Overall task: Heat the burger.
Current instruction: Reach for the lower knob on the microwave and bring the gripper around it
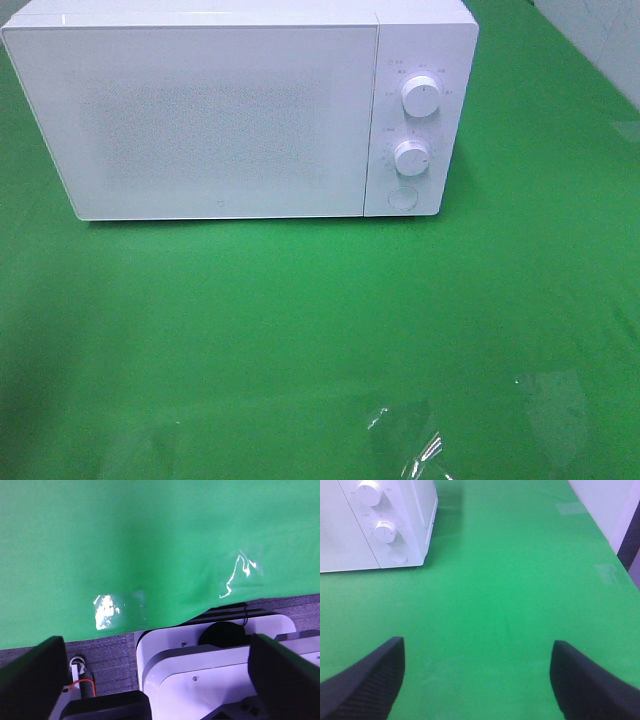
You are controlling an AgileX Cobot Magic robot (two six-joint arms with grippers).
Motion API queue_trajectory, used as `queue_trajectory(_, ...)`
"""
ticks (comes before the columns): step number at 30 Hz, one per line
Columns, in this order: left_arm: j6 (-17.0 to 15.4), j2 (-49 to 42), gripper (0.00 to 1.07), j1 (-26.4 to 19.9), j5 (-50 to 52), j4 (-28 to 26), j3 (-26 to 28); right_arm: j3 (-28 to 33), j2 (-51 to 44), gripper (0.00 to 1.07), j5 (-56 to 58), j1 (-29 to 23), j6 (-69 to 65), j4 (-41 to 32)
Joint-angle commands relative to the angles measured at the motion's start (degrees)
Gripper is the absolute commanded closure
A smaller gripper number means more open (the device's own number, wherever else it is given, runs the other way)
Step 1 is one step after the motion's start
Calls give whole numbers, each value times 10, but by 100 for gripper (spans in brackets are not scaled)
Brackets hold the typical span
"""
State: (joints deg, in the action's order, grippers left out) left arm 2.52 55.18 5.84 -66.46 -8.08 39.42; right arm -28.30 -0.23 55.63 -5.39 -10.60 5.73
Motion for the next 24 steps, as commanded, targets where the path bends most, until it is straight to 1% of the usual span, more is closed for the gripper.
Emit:
queue_trajectory(1, 22, -46, 17, -2, 8, -9, -31, 1, -15, 31, -5, 4, 5, -1)
queue_trajectory(2, 25, -85, 17, -2, 8, -9, -51, 1, -15, 31, -5, 4, 5, -1)
queue_trajectory(3, 25, -85, 17, -2, 8, -9, -51, 1, -15, 31, -5, 4, 5, -1)
queue_trajectory(4, 25, -103, 17, -2, 8, -9, -59, 1, -15, 31, -5, 4, 5, -1)
queue_trajectory(5, 25, -148, 17, -2, 8, -7, -77, 1, -15, 31, -5, 4, 5, -1)
queue_trajectory(6, 25, -148, 17, -2, 8, -7, -77, 1, -15, 31, -5, 4, 5, -1)
queue_trajectory(7, 25, -192, 17, -2, 18, -8, -79, 1, -15, 31, -5, 4, 5, -1)
queue_trajectory(10, 25, -214, 17, -2, 20, -8, -80, 1, -15, 31, -5, 4, 5, -1)
queue_trajectory(12, 27, -292, 17, -2, 49, -7, -95, 1, -15, 31, -5, 4, 5, -1)
queue_trajectory(13, 27, -292, 17, -2, 49, -7, -95, 1, -15, 31, -5, 4, 5, -1)
queue_trajectory(14, 25, -329, 17, -2, 52, -9, -98, 1, -15, 31, -5, 4, 5, -1)
queue_trajectory(15, 25, -329, 17, -2, 52, -9, -98, 1, -15, 31, -5, 4, 5, -1)
queue_trajectory(16, 24, -359, 17, -2, 52, -7, -98, 1, -15, 31, -5, 4, 5, -1)
queue_trajectory(17, 24, -359, 17, -2, 52, -7, -98, 1, -15, 31, -5, 4, 5, -1)
queue_trajectory(19, 24, -392, 17, -2, 52, -6, -98, 1, -15, 31, -5, 4, 5, -1)
queue_trajectory(24, 24, -426, 17, -2, 52, -6, -98, 1, -15, 31, -5, 4, 5, -1)
